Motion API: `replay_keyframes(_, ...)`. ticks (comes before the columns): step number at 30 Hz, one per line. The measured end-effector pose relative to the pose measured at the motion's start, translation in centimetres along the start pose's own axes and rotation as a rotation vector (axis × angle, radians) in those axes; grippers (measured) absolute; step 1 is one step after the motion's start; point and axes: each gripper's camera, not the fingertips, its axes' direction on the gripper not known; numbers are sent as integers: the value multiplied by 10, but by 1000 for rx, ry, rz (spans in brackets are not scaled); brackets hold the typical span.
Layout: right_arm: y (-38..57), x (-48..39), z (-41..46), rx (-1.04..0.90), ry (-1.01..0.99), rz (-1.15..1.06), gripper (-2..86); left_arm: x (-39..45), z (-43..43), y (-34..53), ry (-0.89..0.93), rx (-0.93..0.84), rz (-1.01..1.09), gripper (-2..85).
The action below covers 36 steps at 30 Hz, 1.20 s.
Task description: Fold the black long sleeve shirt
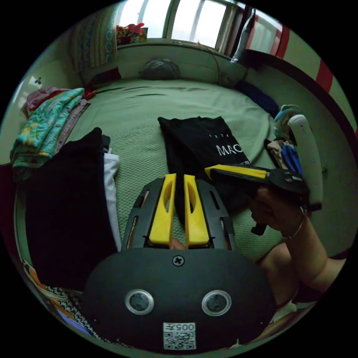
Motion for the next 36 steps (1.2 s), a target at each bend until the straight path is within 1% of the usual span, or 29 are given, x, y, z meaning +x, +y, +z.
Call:
replay_keyframes(3,-6,-1,7,-20,18,3,28,-8,1,-3,19,-25,-20,52)
replay_keyframes(7,-15,-2,22,-71,-61,4,46,-15,-2,-7,-56,-5,-39,49)
replay_keyframes(9,-18,-9,24,-66,-67,-28,58,-19,-1,-8,-35,-14,-49,47)
replay_keyframes(11,-22,-21,35,-95,11,-88,67,-23,0,-8,-21,-21,-60,46)
replay_keyframes(14,-25,-26,45,-110,117,-101,53,-26,0,-10,-32,-28,-56,45)
replay_keyframes(15,-26,-26,45,-106,120,-104,48,-26,0,-11,-34,-25,-54,45)
replay_keyframes(17,-29,-17,40,-93,58,-78,28,-27,-1,-11,-30,-22,-50,44)
replay_keyframes(20,-31,-5,29,-62,16,-48,13,-26,0,-12,-27,-35,-32,43)
replay_keyframes(27,-39,17,11,-1,-63,24,8,-22,4,-13,-78,-61,12,45)
replay_keyframes(31,-43,4,29,-45,-91,-10,23,-34,2,-14,-76,-59,-45,43)
replay_keyframes(33,-46,-6,40,-77,-78,-48,37,-39,1,-15,-70,-60,-68,40)
replay_keyframes(36,-50,-18,60,-125,-33,-82,67,-43,1,-15,-105,-53,-68,37)
